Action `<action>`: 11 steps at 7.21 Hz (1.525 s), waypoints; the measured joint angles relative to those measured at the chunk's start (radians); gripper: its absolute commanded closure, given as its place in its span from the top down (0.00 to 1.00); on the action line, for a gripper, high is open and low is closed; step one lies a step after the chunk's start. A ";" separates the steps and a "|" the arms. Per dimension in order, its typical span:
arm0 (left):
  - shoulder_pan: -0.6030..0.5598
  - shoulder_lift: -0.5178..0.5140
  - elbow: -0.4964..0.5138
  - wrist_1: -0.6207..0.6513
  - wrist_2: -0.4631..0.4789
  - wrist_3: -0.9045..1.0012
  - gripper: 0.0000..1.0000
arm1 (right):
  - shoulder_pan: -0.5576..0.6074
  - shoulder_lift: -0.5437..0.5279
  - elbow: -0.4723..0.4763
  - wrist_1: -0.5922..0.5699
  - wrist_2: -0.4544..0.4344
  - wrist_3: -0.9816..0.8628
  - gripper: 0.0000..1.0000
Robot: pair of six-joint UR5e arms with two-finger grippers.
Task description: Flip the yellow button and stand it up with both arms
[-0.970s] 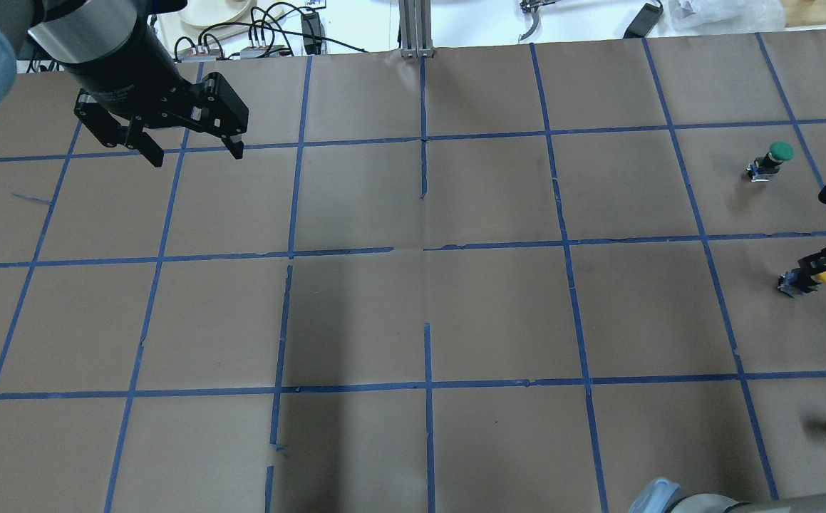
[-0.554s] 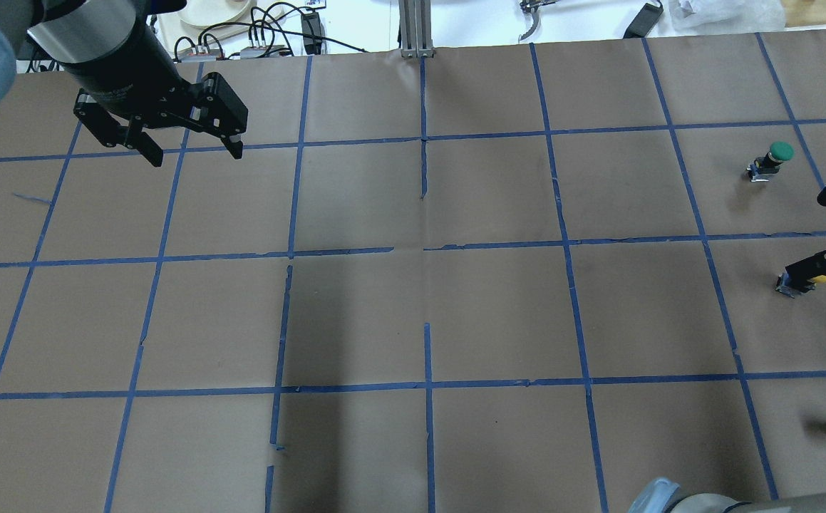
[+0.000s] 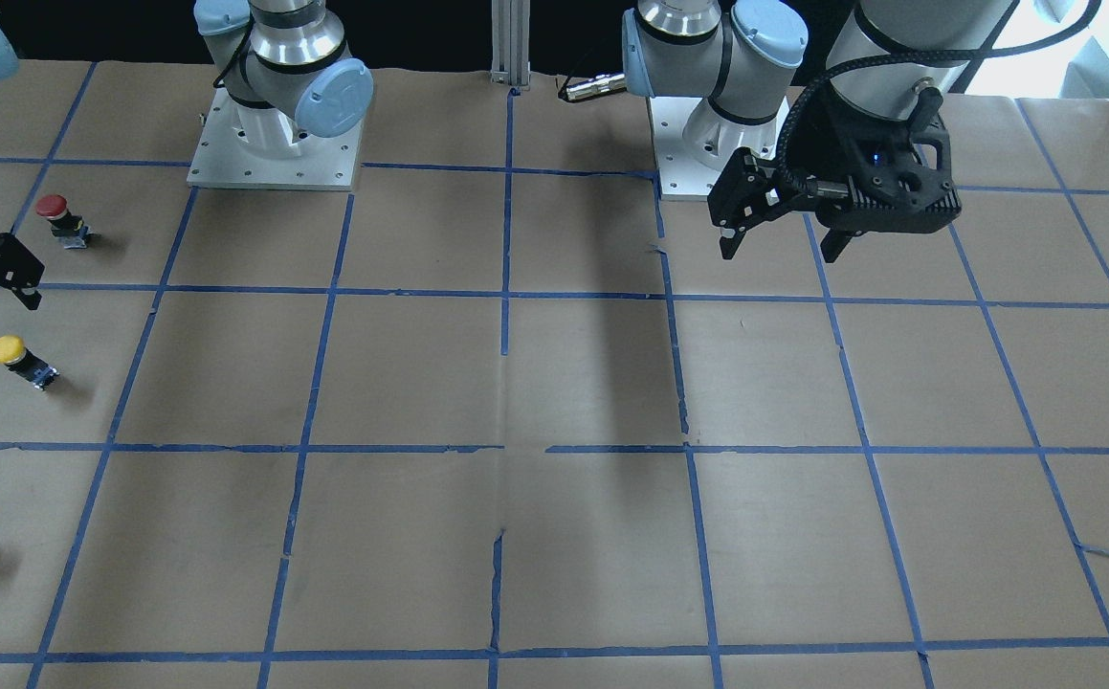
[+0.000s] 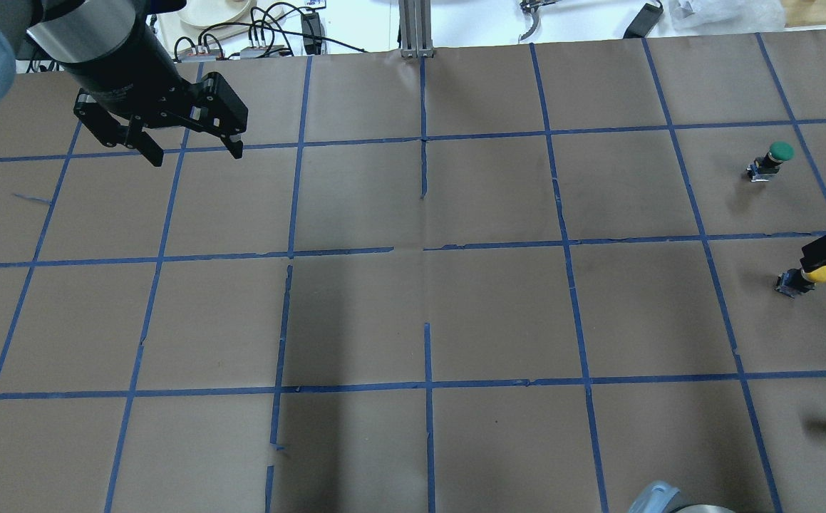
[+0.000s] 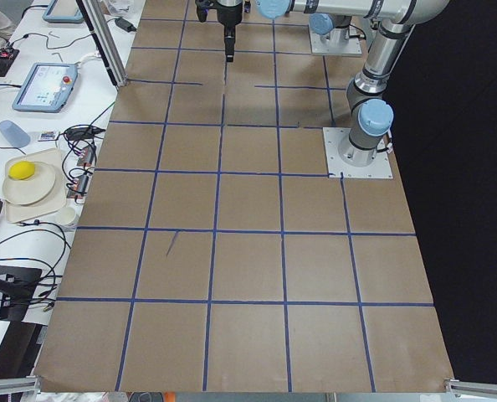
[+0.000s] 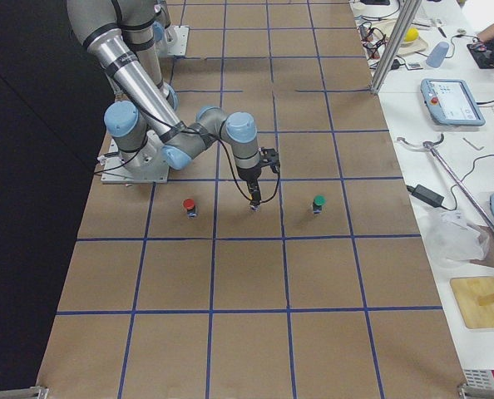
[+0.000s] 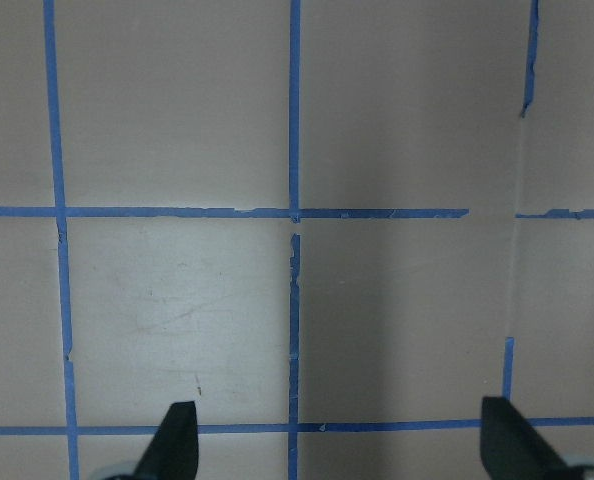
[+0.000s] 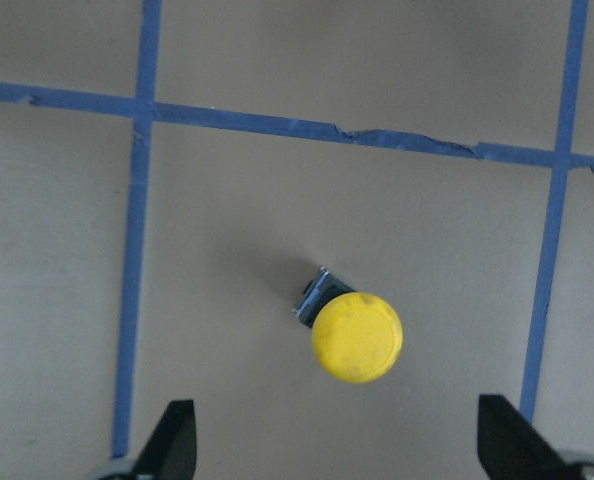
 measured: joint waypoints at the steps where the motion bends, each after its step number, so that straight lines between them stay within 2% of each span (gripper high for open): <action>1: 0.000 0.000 0.000 0.000 0.000 0.000 1.00 | 0.058 -0.041 -0.080 0.175 -0.002 0.113 1.00; 3: 0.000 0.000 0.000 -0.001 -0.001 0.001 1.00 | 0.250 -0.106 -0.248 0.482 -0.001 0.413 1.00; 4: 0.000 0.001 0.000 -0.001 0.000 0.001 1.00 | 0.363 -0.129 -0.306 0.560 -0.001 0.544 1.00; 6: 0.000 0.001 -0.001 -0.001 0.001 0.001 1.00 | 0.611 -0.155 -0.348 0.615 -0.007 0.780 1.00; 7: 0.000 0.001 -0.001 -0.001 0.001 0.001 1.00 | 0.677 -0.155 -0.337 0.616 -0.008 0.823 1.00; 8: 0.000 0.001 -0.001 -0.001 0.000 0.002 1.00 | 0.699 -0.154 -0.318 0.607 -0.009 0.835 1.00; 11: 0.000 0.000 -0.001 -0.001 -0.001 0.003 1.00 | 0.643 -0.159 -0.308 0.597 -0.009 0.788 1.00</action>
